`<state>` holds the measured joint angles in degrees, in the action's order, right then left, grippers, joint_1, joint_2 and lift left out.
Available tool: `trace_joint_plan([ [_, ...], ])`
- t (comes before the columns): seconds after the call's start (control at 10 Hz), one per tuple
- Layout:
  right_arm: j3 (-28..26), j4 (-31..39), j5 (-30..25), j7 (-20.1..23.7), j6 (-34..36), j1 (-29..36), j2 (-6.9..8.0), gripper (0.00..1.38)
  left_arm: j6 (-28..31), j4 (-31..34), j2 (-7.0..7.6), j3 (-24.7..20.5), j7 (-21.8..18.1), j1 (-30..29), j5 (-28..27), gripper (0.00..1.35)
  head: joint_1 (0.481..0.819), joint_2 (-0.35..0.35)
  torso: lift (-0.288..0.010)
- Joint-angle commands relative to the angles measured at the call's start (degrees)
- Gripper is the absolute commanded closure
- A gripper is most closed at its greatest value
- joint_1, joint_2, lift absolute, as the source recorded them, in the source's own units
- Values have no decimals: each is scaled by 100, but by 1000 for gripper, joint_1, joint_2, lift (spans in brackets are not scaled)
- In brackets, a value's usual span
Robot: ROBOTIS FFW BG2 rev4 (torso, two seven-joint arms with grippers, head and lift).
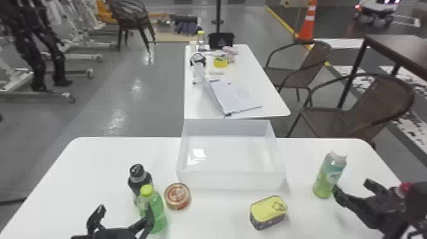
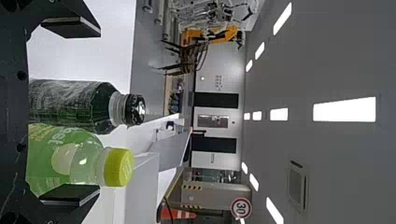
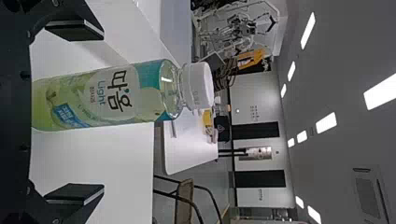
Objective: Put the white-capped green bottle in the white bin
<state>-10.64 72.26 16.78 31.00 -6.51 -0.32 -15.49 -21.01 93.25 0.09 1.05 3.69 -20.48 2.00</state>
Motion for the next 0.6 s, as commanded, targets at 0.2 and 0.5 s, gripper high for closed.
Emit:
trace_joint_plan([
  [0.2, 18, -414, -483, 336, 132, -539, 64, 140, -26, 0, -24, -9, 0, 0, 11, 125, 549, 0, -100],
  [0.5, 18, -555, -966, 512, 413, -785, 152, 140, -70, -35, -24, -9, 0, 0, 46, 125, 549, 0, -100],
])
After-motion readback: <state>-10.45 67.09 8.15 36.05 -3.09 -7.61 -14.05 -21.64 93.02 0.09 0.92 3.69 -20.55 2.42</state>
